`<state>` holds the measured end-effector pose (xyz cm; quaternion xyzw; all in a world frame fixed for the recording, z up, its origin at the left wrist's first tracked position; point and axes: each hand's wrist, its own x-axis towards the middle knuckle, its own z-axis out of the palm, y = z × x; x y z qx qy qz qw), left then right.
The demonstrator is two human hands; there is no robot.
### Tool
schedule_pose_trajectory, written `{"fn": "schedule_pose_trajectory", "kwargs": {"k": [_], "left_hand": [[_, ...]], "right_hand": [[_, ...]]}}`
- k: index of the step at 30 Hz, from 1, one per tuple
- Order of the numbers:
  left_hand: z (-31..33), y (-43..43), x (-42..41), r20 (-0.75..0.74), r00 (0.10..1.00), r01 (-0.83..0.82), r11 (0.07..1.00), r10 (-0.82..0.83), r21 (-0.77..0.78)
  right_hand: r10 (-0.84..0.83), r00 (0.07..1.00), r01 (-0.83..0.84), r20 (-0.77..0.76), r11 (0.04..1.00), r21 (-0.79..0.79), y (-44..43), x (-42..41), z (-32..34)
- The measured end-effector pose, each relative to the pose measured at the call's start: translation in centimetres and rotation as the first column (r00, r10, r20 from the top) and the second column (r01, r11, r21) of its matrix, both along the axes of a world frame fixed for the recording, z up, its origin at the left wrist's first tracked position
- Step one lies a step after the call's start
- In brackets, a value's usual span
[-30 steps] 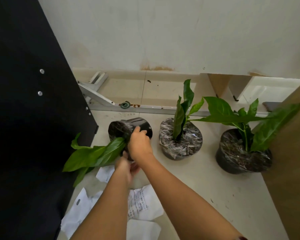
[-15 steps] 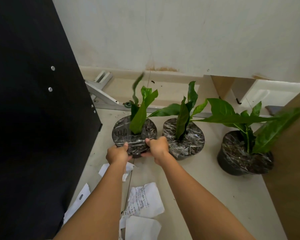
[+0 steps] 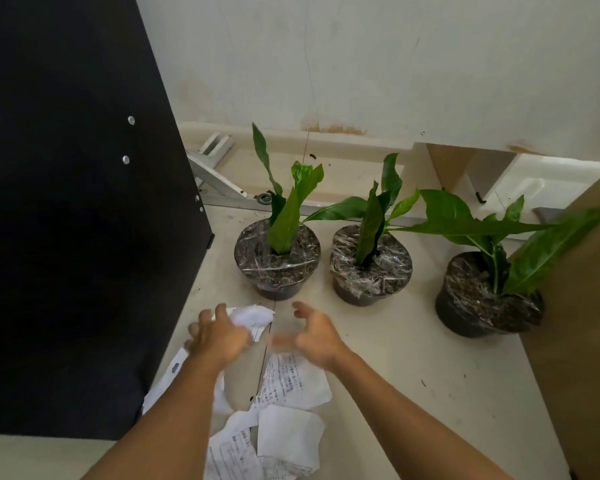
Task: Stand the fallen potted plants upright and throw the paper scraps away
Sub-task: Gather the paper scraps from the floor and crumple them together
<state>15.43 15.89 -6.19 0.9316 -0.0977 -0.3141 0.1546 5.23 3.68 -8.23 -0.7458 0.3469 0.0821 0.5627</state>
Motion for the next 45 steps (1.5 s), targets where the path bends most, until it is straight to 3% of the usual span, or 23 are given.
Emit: {"fn": "schedule_pose_trajectory", "kwargs": {"k": [1,3,5,7,10,12,15,17,19,21,24,28,32,36,39,42,45], "left_hand": [[0.0,1.7,-0.6,-0.081,0.987,0.155,0.967,-0.141,0.205],[-0.5,4.9,-2.0,-0.253,0.931,0.356,0.807,-0.264,0.470],[-1.8,6.9,-3.7,-0.320,0.913,0.397,0.738,-0.254,0.546],[-3.3,7.8,-5.3,-0.311,0.919,0.381,0.749,-0.242,0.543],[-5.2,7.7,-6.6,-0.226,0.937,0.342,0.819,-0.265,0.460],[-5.8,7.1,-6.2,-0.136,0.948,0.319,0.878,-0.289,0.357],[-6.3,6.2,-5.0,0.032,0.950,0.299,0.938,-0.309,0.176],[-6.2,5.4,-4.2,0.093,0.932,0.343,0.934,-0.352,0.098],[-6.2,4.5,-3.5,0.126,0.911,0.382,0.919,-0.392,0.097],[-6.1,3.7,-2.6,0.153,0.875,0.435,0.886,-0.458,0.162],[-6.2,2.5,-1.4,0.151,0.814,0.518,0.820,-0.560,0.244],[-7.2,1.6,-0.4,0.011,0.827,0.550,0.813,-0.562,0.191],[-7.9,1.6,-0.5,-0.001,0.838,0.542,0.833,-0.546,0.111],[-8.5,0.7,-1.9,0.156,0.930,0.352,0.928,-0.332,-0.125],[-8.9,-0.4,-3.0,0.171,0.975,0.197,0.911,-0.143,-0.362],[-7.6,-1.8,-4.4,-0.056,0.983,-0.174,0.794,0.174,-0.583],[-6.3,-3.5,-4.9,-0.423,0.831,-0.556,0.557,0.360,-0.618]], "right_hand": [[0.276,0.947,-0.300,-0.168,0.943,-0.146,0.8,-1.4,-0.8],[0.571,0.682,-0.718,-0.457,0.643,-0.268,2.5,-3.4,-2.1],[0.599,0.539,-0.839,-0.592,0.441,-0.318,3.6,-3.9,-3.5],[0.535,0.568,-0.823,-0.625,0.392,-0.412,3.5,-3.2,-4.2],[0.330,0.776,-0.617,-0.538,0.573,-0.539,2.4,-1.2,-3.8],[0.222,0.844,-0.506,-0.489,0.632,-0.587,1.6,0.2,-3.1],[0.383,0.795,-0.597,-0.470,0.634,-0.492,1.4,2.0,-2.4],[0.522,0.681,-0.730,-0.514,0.538,-0.421,1.7,3.1,-2.5],[0.561,0.591,-0.806,-0.580,0.429,-0.408,1.7,4.1,-3.4],[0.556,0.555,-0.831,-0.619,0.389,-0.397,1.4,4.3,-4.3],[0.564,0.601,-0.799,-0.566,0.414,-0.436,0.4,3.2,-6.0],[0.568,0.755,-0.648,-0.328,0.571,-0.504,-0.3,1.6,-6.7],[0.552,0.800,-0.587,-0.238,0.635,-0.502,-0.4,0.6,-6.8],[0.428,0.900,-0.396,-0.086,0.716,-0.574,0.5,-0.1,-7.3],[0.289,0.957,-0.217,0.032,0.785,-0.580,1.3,-0.4,-8.7],[0.033,0.990,0.026,0.138,0.915,-0.403,1.2,-0.5,-8.2],[-0.296,0.934,0.323,0.199,0.938,-0.124,1.2,-0.6,-5.8]]}}
